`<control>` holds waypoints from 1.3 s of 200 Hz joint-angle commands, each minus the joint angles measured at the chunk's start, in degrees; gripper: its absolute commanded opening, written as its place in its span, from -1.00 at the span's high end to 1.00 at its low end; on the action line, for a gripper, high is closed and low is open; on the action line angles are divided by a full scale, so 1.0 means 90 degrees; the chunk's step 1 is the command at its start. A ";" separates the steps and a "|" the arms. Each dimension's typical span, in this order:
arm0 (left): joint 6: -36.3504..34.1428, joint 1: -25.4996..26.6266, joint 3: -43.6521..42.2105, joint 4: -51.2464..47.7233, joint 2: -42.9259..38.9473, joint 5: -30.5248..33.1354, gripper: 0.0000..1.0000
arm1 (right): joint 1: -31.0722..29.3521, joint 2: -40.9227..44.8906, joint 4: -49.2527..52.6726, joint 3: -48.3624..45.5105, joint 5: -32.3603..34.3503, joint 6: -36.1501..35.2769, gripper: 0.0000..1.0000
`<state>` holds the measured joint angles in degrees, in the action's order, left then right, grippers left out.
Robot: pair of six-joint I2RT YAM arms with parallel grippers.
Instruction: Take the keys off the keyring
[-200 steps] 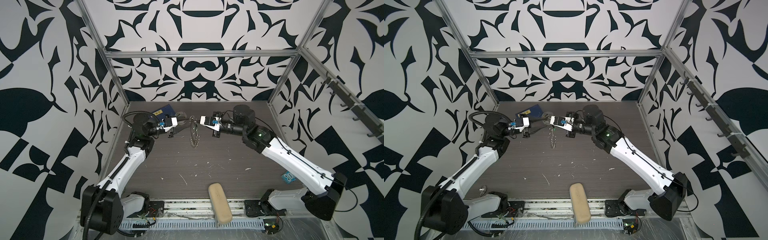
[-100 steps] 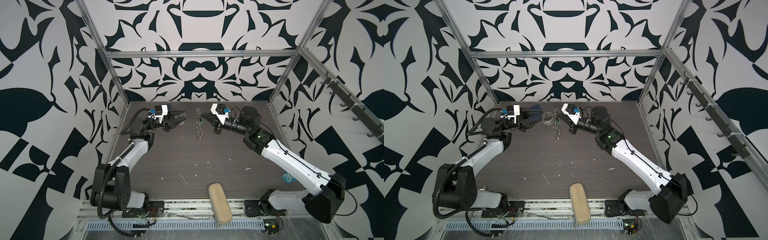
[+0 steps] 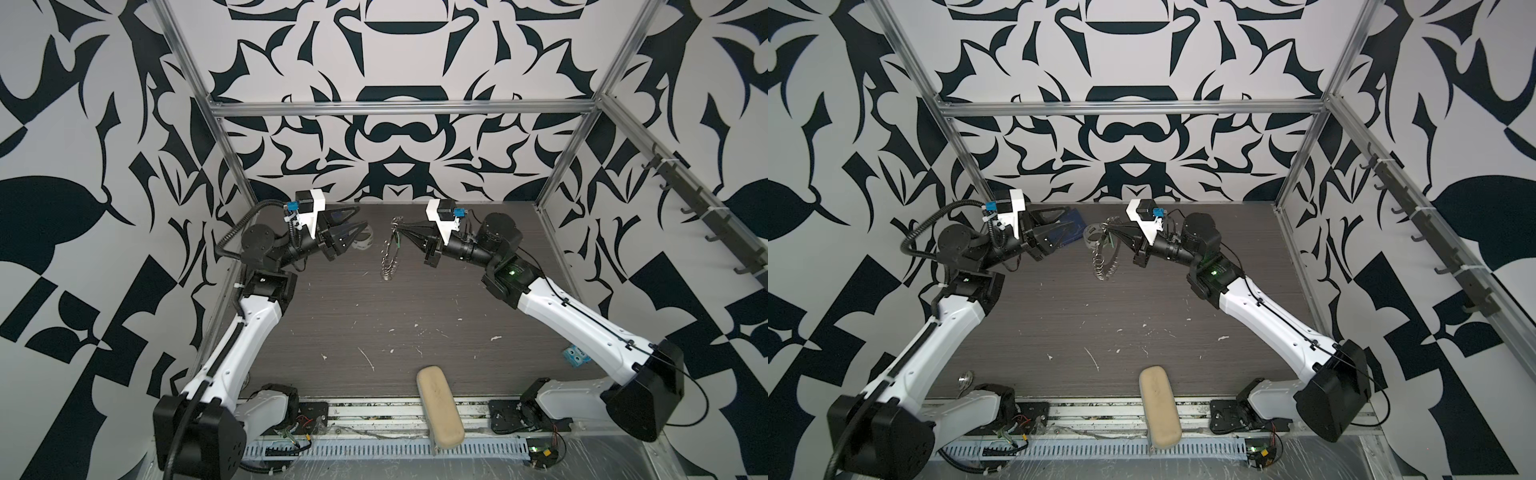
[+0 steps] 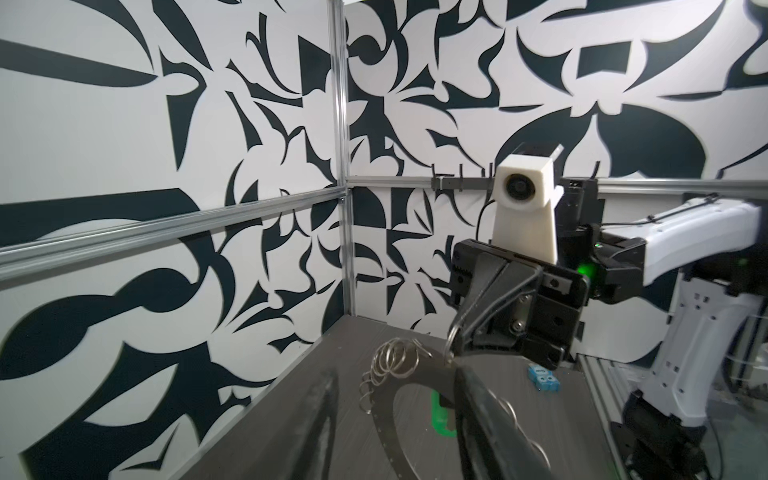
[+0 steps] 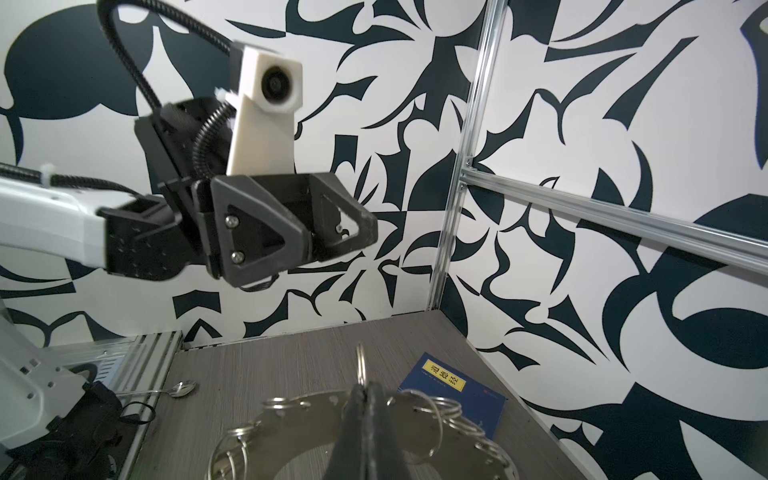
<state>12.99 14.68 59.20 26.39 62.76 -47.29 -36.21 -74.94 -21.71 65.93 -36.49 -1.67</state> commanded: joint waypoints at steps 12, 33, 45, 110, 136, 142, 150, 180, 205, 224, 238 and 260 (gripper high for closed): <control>-0.0981 0.0269 0.0293 -0.2802 -0.0589 0.0629 -0.15 | -0.0007 0.0182 -0.0570 0.0043 -0.0412 0.0329 1.00; -0.0520 0.0265 -0.0207 -0.1941 -0.0837 -0.0077 -0.18 | -0.0010 0.0162 -0.0999 -0.0020 -0.0793 0.0744 1.00; -0.0343 0.0265 -0.0258 -0.1770 -0.0818 -0.0439 -0.16 | -0.0010 0.0181 -0.1117 -0.0036 -0.0982 0.0923 1.00; -0.0028 0.0264 -0.0147 -0.1242 -0.0412 -0.1450 0.07 | -0.0144 0.0231 -0.1415 -0.0214 -0.1340 0.1478 1.00; 0.0082 0.0265 -0.0230 -0.1010 -0.0478 -0.1435 0.14 | -0.0234 0.0184 -0.1415 -0.0159 -0.1361 0.1505 1.00; 0.0085 0.0270 -0.0244 -0.1005 -0.0472 -0.1443 0.17 | -0.0247 0.0161 -0.1418 -0.0143 -0.1371 0.1513 1.00; 0.0094 0.0269 -0.0258 -0.0958 -0.0485 -0.1472 0.22 | -0.0264 0.0136 -0.1417 -0.0128 -0.1365 0.1523 1.00; 0.0139 0.0272 -0.0353 -0.0732 -0.0478 -0.1655 0.28 | -0.0313 0.0076 -0.1407 -0.0075 -0.1413 0.1561 1.00; 0.0192 0.0264 -0.0396 -0.0586 -0.0470 -0.1719 0.35 | -0.0350 0.0045 -0.1365 -0.0031 -0.1434 0.1553 1.00; 0.0253 0.0264 -0.0416 -0.0493 -0.0451 -0.1752 0.39 | -0.0386 0.0001 -0.1323 0.0007 -0.1434 0.1539 1.00; 0.0318 0.0264 -0.0435 -0.0394 -0.0441 -0.1781 0.41 | -0.0422 -0.0023 -0.1226 0.0064 -0.1434 0.1477 1.00; 0.0353 0.0274 -0.0460 -0.0308 -0.0436 -0.1865 0.45 | -0.0440 -0.0053 -0.1193 0.0096 -0.1414 0.1427 1.00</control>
<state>14.76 17.10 56.18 20.91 59.27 -62.15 -39.68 -75.90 -29.52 63.59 -48.82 11.64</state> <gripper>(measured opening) 0.281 0.043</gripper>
